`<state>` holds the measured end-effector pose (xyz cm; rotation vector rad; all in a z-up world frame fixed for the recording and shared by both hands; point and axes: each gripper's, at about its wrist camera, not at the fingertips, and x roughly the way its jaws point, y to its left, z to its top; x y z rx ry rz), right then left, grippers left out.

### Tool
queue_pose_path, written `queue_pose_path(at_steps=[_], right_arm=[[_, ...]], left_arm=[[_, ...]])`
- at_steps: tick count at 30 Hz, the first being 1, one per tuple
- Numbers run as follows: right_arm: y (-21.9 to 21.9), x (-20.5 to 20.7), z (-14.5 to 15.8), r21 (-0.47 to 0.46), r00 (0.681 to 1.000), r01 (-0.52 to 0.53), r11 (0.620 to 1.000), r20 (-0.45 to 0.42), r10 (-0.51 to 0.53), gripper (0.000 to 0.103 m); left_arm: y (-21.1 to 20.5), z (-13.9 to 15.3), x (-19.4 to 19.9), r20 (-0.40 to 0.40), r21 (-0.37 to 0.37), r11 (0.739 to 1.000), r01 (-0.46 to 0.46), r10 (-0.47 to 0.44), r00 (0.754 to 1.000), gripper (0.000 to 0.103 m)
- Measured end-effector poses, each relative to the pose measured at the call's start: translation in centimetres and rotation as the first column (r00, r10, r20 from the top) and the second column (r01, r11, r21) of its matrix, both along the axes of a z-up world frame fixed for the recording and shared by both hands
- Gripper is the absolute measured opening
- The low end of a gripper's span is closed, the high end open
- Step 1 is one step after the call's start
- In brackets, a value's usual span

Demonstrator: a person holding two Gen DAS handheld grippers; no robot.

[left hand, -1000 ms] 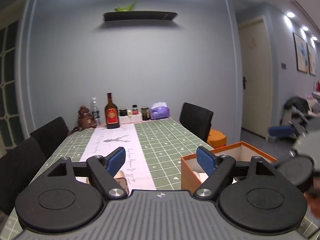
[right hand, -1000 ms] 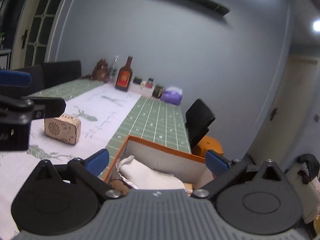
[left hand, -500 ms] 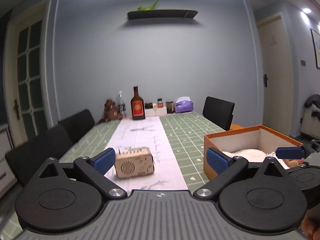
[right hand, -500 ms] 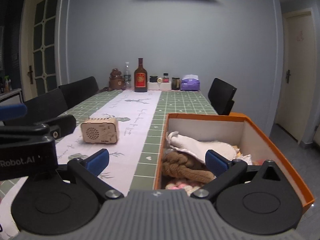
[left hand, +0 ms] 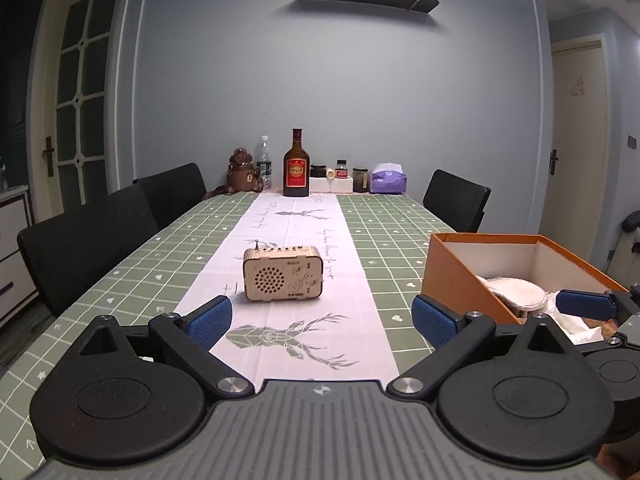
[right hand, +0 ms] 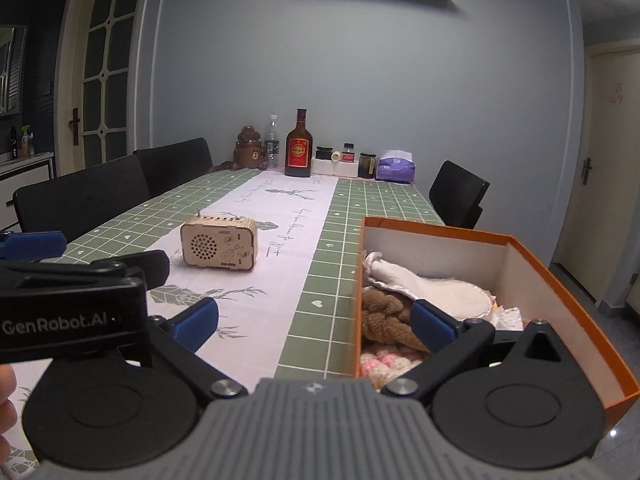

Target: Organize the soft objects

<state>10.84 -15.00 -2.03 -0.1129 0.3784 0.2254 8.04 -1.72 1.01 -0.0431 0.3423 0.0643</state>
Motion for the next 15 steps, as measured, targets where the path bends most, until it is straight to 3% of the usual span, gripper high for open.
queue_pose_path(at_steps=[15], right_arm=[[0.7, 0.3, -1.3, -0.006, 0.999, -0.013, 1.0, -0.045, 0.013, 0.1]], left_arm=[[0.2, -1.0, 0.3, -0.042, 0.007, 1.0, -0.011, 0.011, 0.999, 0.103]])
